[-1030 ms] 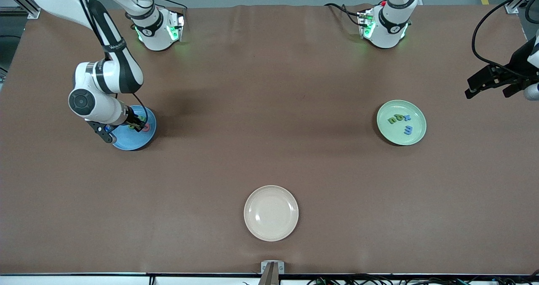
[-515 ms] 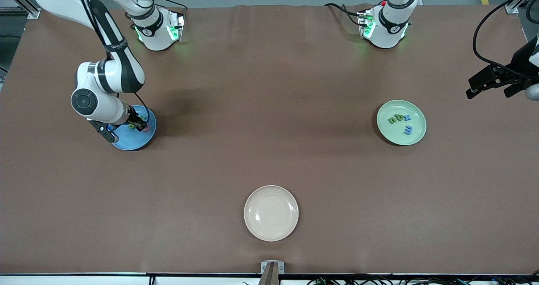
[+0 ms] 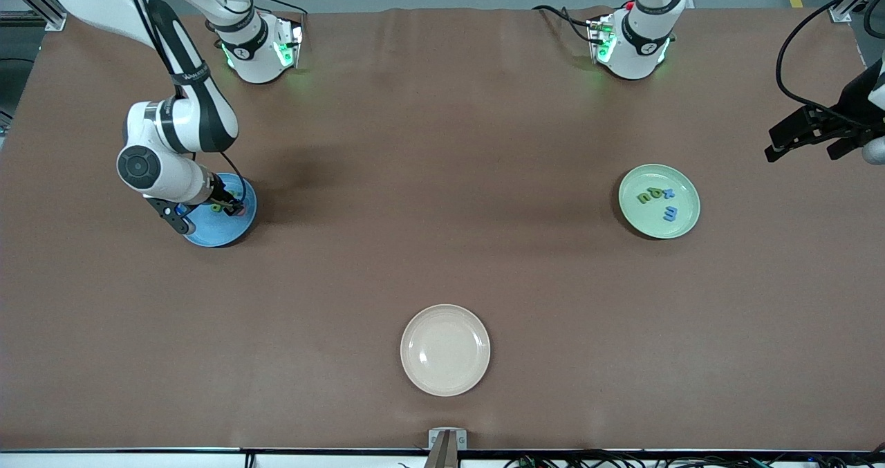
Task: Sort uppercase to blue plate, lowercase to green plate
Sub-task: 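Carry the C with the right gripper over the blue plate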
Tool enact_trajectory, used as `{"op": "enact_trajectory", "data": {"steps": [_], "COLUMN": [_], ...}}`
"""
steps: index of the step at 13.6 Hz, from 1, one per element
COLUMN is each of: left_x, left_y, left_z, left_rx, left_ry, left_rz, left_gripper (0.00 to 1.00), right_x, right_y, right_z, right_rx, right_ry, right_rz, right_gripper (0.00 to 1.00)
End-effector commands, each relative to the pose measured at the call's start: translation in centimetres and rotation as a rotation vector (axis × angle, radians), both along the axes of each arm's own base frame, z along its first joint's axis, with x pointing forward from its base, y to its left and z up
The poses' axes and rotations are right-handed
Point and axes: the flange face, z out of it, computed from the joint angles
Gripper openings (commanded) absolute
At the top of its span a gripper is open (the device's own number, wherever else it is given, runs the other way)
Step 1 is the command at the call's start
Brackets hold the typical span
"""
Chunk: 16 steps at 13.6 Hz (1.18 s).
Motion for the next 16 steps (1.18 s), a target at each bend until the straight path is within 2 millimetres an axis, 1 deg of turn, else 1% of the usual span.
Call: {"op": "enact_trajectory", "data": {"steps": [1, 3, 4, 8, 11, 14, 16], "left_x": [-0.6, -0.6, -0.6, -0.6, -0.6, -0.6, -0.6], "left_y": [0.1, 0.1, 0.1, 0.1, -0.1, -0.1, -0.1], "left_z": [0.8, 0.8, 0.9, 0.9, 0.9, 0.9, 0.9], "left_rx": [-0.011, -0.011, -0.011, -0.011, -0.011, -0.010, -0.010], "left_ry": [-0.016, -0.016, -0.017, -0.017, -0.017, -0.019, -0.019], "left_rz": [-0.023, -0.023, -0.024, -0.024, -0.027, -0.027, -0.027], "left_gripper": [1.00, 1.00, 1.00, 1.00, 1.00, 1.00, 1.00], "right_x": [-0.5, -0.5, -0.5, -0.9, -0.1, 1.9, 3.2], "right_y": [0.0, -0.1, -0.1, -1.8, -1.4, -0.2, 0.2], "right_z": [1.0, 1.2, 1.7, 4.4, 6.5, 10.6, 14.1], "right_rx": [-0.001, 0.000, 0.005, 0.056, 0.068, 0.104, 0.216], "right_ry": [-0.018, -0.013, -0.016, 0.039, 0.077, 0.139, 0.160], "right_rz": [0.019, 0.023, 0.040, 0.167, 0.208, 0.305, 0.363], "right_gripper": [1.00, 1.00, 1.00, 1.00, 1.00, 1.00, 1.00]}}
